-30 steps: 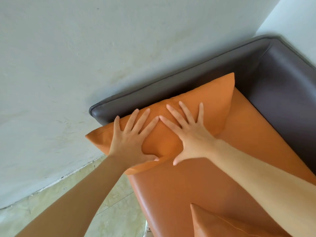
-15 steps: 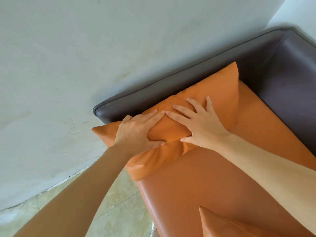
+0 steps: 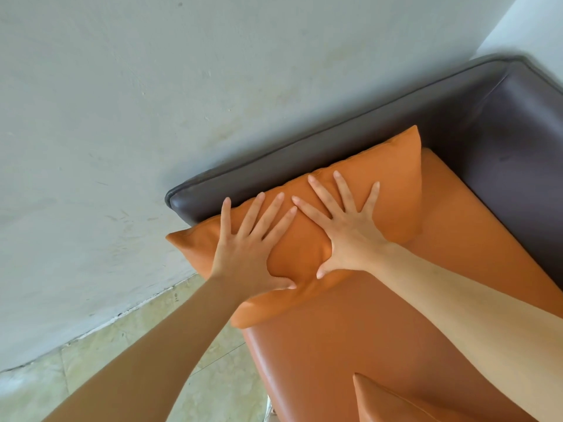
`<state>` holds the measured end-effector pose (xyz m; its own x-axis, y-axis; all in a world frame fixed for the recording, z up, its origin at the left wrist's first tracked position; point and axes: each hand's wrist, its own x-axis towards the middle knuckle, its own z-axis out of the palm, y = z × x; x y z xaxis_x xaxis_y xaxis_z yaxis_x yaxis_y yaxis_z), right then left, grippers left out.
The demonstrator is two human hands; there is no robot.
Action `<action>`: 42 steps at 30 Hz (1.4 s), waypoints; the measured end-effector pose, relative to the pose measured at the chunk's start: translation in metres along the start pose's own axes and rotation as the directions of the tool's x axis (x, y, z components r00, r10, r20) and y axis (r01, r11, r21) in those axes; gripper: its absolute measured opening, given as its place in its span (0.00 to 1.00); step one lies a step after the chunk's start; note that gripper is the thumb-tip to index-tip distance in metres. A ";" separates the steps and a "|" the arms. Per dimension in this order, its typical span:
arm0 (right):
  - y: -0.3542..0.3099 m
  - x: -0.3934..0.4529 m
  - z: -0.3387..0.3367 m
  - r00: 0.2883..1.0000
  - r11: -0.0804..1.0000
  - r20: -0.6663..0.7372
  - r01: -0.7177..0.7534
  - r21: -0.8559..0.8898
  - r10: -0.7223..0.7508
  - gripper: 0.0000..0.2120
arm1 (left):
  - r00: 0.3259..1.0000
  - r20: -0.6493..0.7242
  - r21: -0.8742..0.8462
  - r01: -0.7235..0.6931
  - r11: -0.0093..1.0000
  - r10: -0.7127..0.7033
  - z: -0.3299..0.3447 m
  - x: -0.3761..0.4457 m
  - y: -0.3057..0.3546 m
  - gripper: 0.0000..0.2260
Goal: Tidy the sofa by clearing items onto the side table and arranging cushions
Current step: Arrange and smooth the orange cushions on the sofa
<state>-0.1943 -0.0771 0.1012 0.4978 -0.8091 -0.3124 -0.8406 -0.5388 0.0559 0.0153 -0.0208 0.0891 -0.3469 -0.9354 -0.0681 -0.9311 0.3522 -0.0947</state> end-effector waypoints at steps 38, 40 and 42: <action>0.009 -0.104 -0.044 0.958 1.000 -0.286 0.003 -0.001 -0.004 0.44 | 0.983 -0.067 0.018 -0.172 0.985 0.173 -0.062 -0.014 0.014 0.43; 0.014 -0.125 -0.052 0.946 0.999 -0.323 -0.023 0.029 0.031 0.35 | 0.960 -0.041 -0.032 -0.279 0.960 0.278 -0.071 -0.019 0.031 0.39; 0.022 -0.149 -0.057 0.944 0.999 -0.327 -0.036 0.029 0.044 0.29 | 0.924 -0.011 -0.050 -0.383 0.923 0.382 -0.079 -0.025 0.053 0.35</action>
<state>-0.2747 0.0178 0.2032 0.5030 -0.8641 0.0179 -0.8639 -0.5020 0.0395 -0.0348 0.0187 0.1642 -0.6779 -0.7298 -0.0883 -0.7319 0.6813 -0.0120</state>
